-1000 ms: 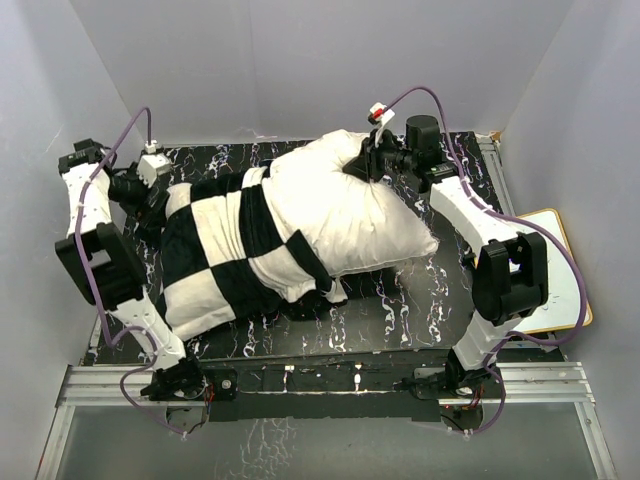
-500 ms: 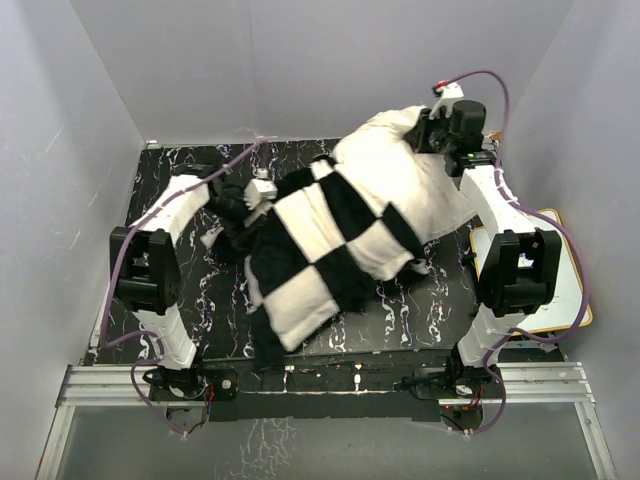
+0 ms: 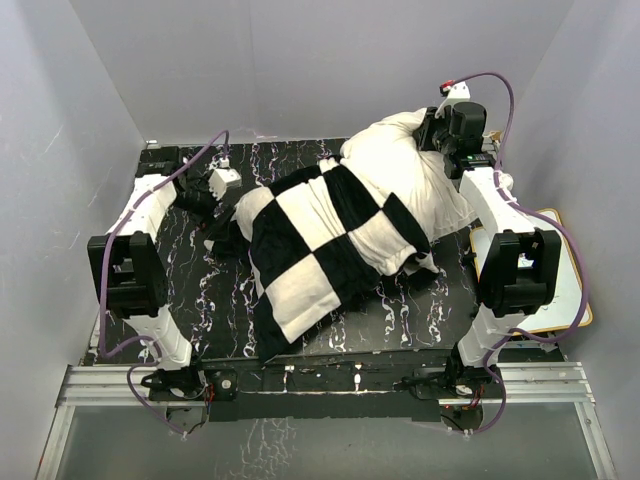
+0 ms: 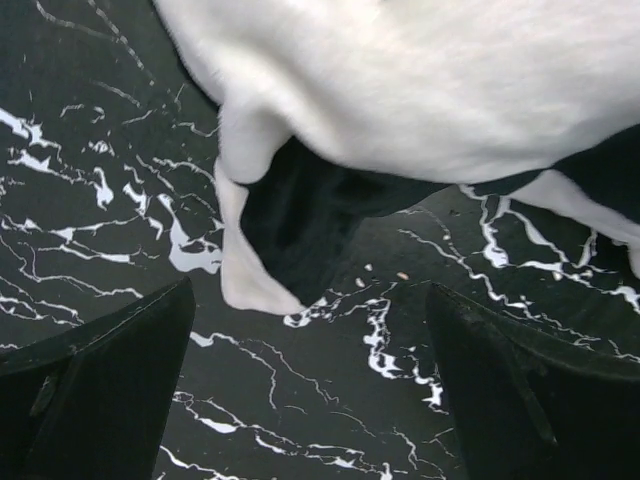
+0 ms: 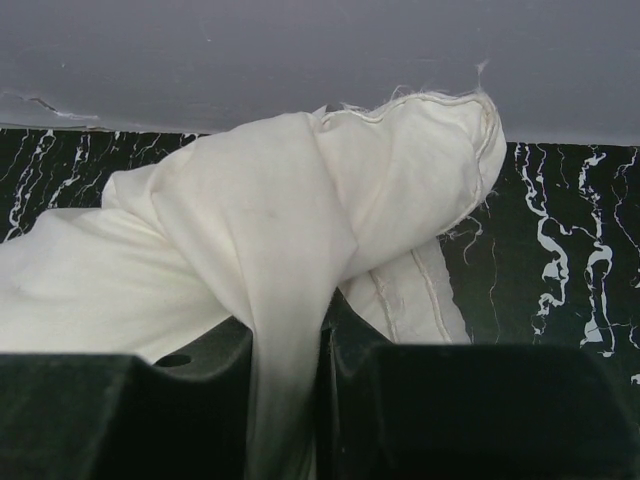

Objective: Remove the pillowcase from the pillow
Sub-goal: Remove the pillow from the pillowcase.

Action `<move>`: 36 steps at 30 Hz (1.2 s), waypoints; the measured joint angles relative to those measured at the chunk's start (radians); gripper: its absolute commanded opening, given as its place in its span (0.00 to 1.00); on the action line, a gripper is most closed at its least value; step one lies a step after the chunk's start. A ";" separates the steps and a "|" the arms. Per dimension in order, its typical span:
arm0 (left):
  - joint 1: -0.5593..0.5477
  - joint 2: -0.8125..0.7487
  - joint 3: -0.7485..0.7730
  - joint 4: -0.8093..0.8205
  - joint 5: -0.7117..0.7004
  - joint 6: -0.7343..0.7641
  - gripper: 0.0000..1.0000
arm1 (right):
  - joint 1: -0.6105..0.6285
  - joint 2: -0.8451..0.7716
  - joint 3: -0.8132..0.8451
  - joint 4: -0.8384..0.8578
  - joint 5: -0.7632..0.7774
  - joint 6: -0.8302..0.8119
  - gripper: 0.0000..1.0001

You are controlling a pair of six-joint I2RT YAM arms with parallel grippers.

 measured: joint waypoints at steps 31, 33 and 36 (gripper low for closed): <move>0.339 0.068 -0.075 0.233 -0.087 0.066 0.00 | -0.002 -0.054 -0.179 0.085 0.015 0.175 0.09; 0.384 0.065 -0.058 0.232 -0.091 0.085 0.00 | 0.003 -0.064 -0.200 0.079 -0.007 0.197 0.09; 0.416 0.065 -0.060 0.232 -0.102 0.108 0.00 | 0.003 -0.083 -0.219 0.078 -0.039 0.220 0.09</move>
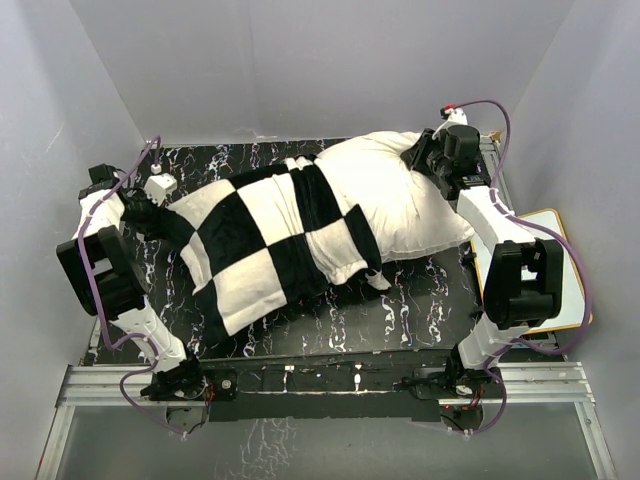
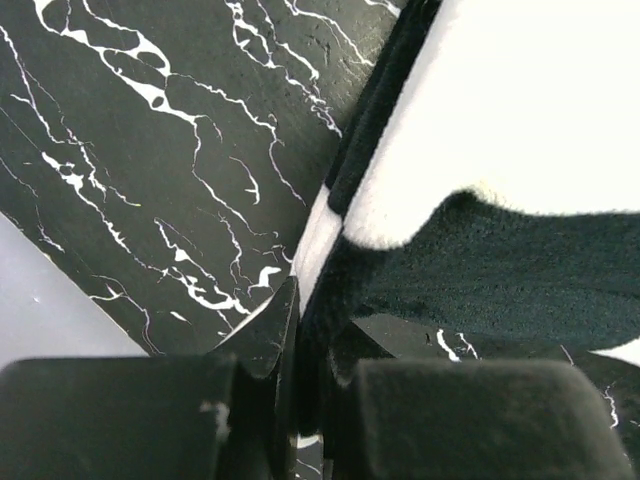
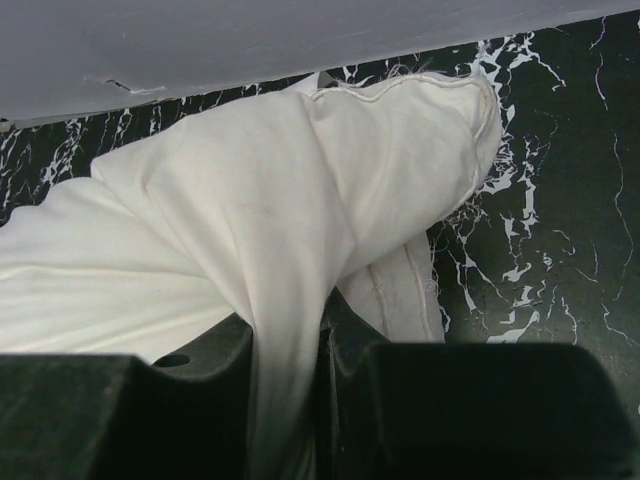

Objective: Remove the pillowcase from the pillow
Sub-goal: Remove the pillow from the pillowcase.

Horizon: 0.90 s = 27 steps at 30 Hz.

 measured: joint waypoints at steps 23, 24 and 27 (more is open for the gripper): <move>0.067 -0.009 -0.003 0.073 -0.026 0.133 0.00 | -0.097 -0.079 -0.043 -0.060 -0.079 0.047 0.09; 0.067 -0.009 -0.003 0.073 -0.026 0.133 0.00 | -0.097 -0.081 -0.043 -0.060 -0.078 0.045 0.09; 0.064 -0.009 0.007 0.050 -0.026 0.121 0.08 | -0.097 -0.090 -0.053 -0.060 -0.071 0.033 0.09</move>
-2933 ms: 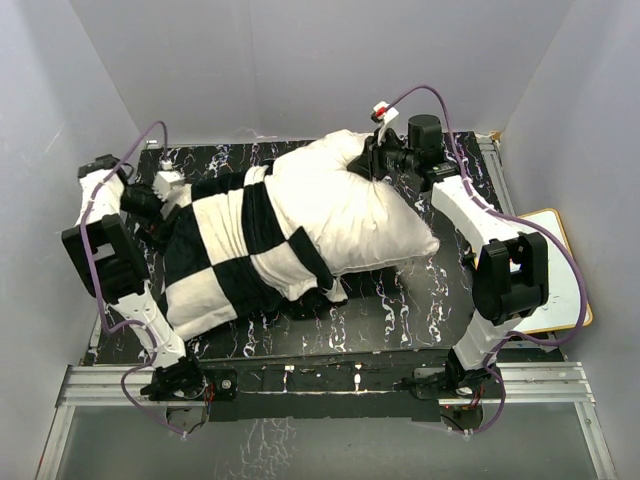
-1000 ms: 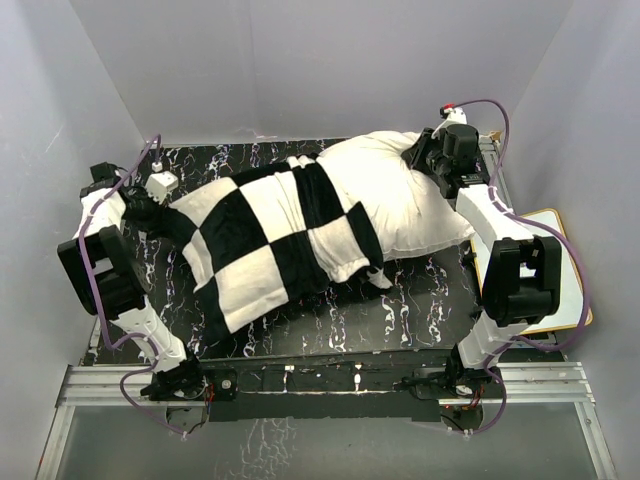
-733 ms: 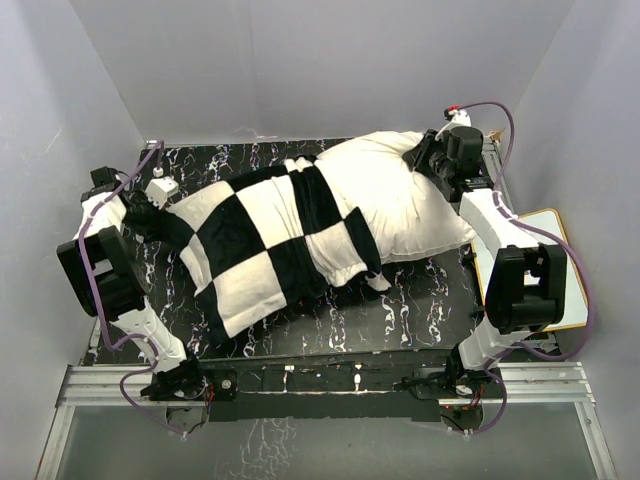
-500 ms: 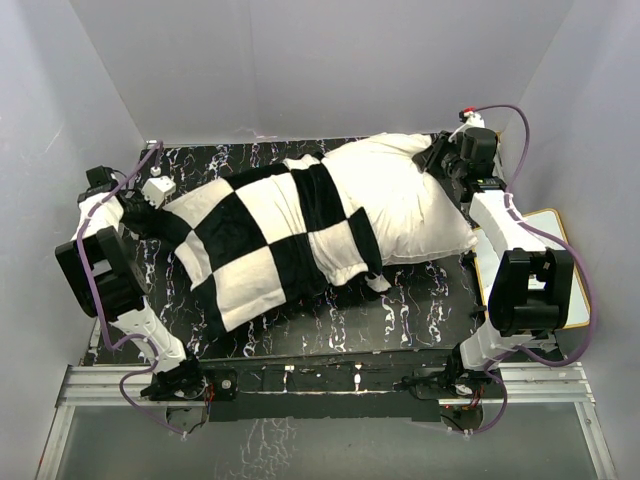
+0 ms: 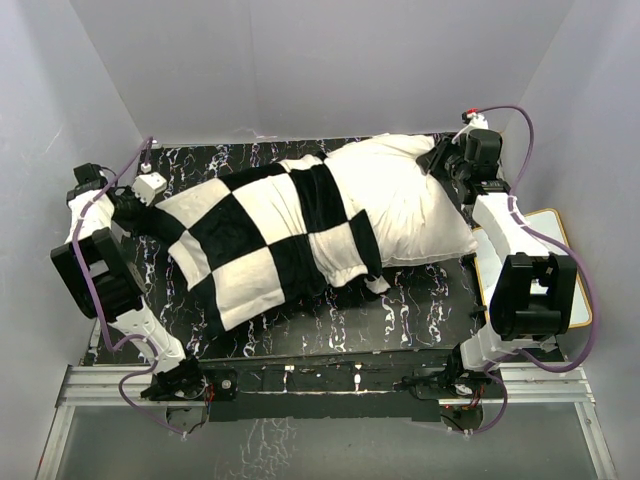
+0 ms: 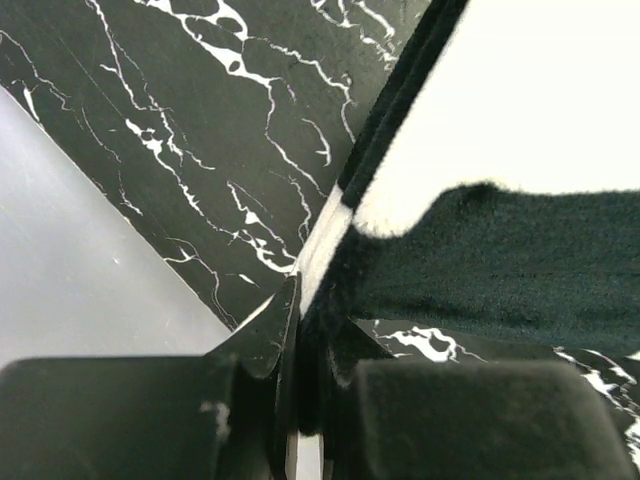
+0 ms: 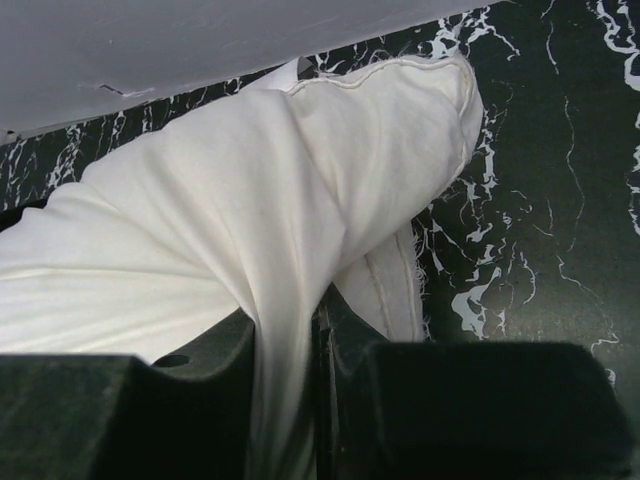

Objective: Remove the pillowcase from the pillow
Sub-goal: Remove the pillow from the pillowcase.

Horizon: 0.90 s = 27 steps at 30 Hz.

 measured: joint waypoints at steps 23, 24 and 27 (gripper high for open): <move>-0.734 -0.484 -0.229 -0.410 0.080 -0.327 0.97 | 0.093 -0.072 -0.041 0.066 0.651 -0.268 0.08; -0.731 -0.478 -0.251 -0.356 0.031 -0.338 0.97 | 0.098 -0.075 -0.047 0.069 0.651 -0.270 0.08; -0.726 -0.441 -0.269 -0.231 -0.078 -0.348 0.97 | 0.105 -0.080 -0.056 0.074 0.651 -0.277 0.08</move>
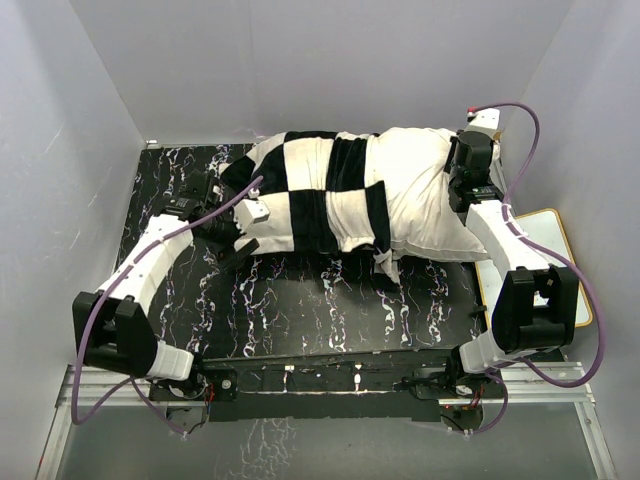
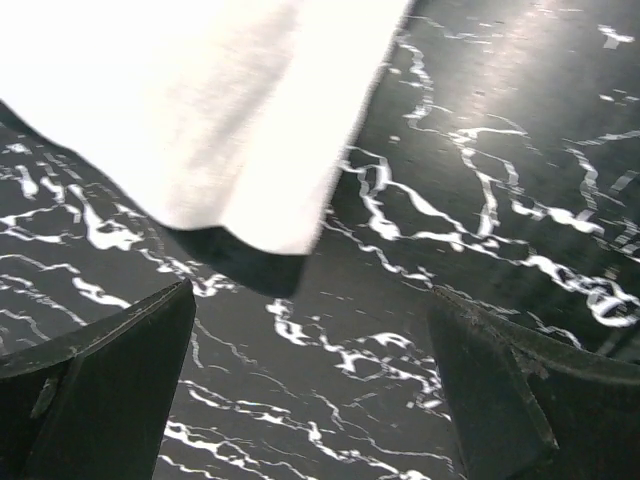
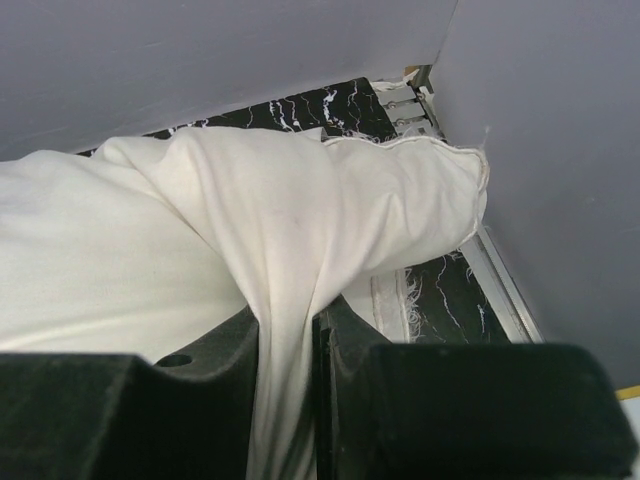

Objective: Remove the pillowcase from the pillow
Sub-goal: Remove the pillow from the pillowcase.

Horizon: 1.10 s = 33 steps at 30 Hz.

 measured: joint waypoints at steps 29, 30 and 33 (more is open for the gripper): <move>0.677 0.281 0.021 0.200 0.070 0.263 0.00 | -0.052 0.157 0.102 -0.011 -0.380 0.153 0.08; 0.703 0.280 0.019 0.196 0.071 0.285 0.00 | -0.041 0.166 0.113 -0.014 -0.401 0.161 0.08; 0.740 0.271 -0.002 0.196 0.069 0.331 0.00 | -0.022 0.182 0.133 -0.021 -0.434 0.166 0.45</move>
